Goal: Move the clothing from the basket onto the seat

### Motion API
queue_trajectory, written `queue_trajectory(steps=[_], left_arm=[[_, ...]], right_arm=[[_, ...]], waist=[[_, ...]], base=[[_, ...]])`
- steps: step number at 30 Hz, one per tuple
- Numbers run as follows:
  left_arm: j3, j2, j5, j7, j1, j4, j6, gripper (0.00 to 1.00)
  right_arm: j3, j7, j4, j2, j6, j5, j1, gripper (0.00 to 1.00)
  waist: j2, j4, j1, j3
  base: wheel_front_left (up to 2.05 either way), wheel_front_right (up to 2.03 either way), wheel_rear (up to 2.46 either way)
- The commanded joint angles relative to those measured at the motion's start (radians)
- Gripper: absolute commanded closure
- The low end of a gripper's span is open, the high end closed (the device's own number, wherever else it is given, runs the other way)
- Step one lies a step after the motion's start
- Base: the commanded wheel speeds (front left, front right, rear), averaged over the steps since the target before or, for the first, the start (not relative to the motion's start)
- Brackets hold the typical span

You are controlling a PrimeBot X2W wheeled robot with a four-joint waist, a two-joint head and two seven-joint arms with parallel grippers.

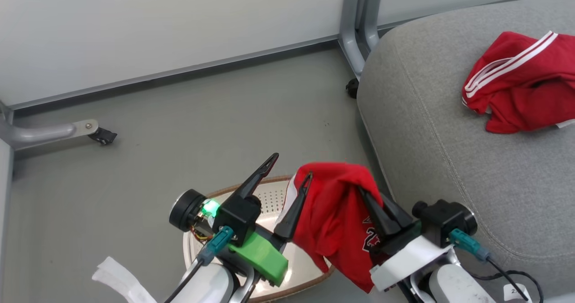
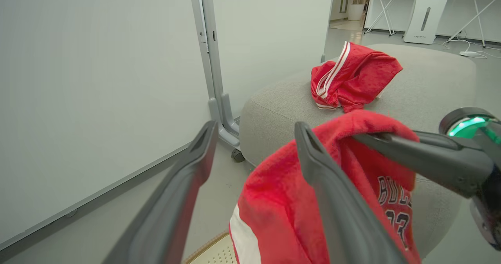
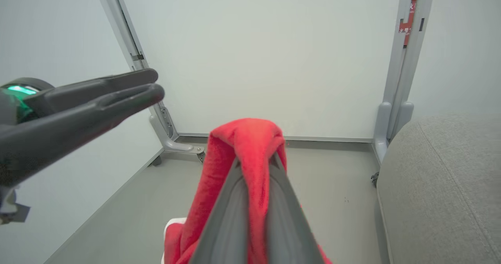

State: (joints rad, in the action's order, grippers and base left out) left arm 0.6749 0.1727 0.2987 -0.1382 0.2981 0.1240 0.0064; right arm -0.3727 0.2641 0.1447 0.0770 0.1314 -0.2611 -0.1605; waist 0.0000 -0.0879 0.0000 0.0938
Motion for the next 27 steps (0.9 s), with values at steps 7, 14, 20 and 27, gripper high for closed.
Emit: queue_trajectory(steps=[7, 14, 20, 27], left_arm=[[-0.010, 0.038, 0.007, -0.012, -0.027, -0.017, 0.006, 0.00], [-0.005, 0.062, 0.003, -0.007, -0.031, -0.039, 0.004, 0.00], [0.003, 0.083, -0.006, 0.001, -0.012, -0.052, -0.004, 0.00], [0.014, 0.103, -0.015, 0.019, 0.000, -0.067, -0.010, 0.00]], right_arm=[[0.055, 0.000, -0.079, 0.018, -0.001, 0.032, -0.012, 1.00], [0.116, 0.000, -0.171, 0.022, -0.001, 0.054, 0.008, 1.00], [0.159, 0.000, -0.245, 0.018, -0.001, 0.071, 0.027, 1.00], [0.204, 0.000, -0.318, 0.003, -0.001, 0.086, 0.049, 1.00]], waist=[[0.0000, -0.072, 0.0000, 0.051], [0.0000, -0.164, 0.0000, 0.092], [0.0000, -0.255, 0.0000, 0.127], [0.0000, -0.380, 0.0000, 0.163]], base=[[0.00, 0.00, 0.00], [0.00, 0.00, 0.00], [0.00, 0.00, 0.00], [0.00, 0.00, 0.00]])
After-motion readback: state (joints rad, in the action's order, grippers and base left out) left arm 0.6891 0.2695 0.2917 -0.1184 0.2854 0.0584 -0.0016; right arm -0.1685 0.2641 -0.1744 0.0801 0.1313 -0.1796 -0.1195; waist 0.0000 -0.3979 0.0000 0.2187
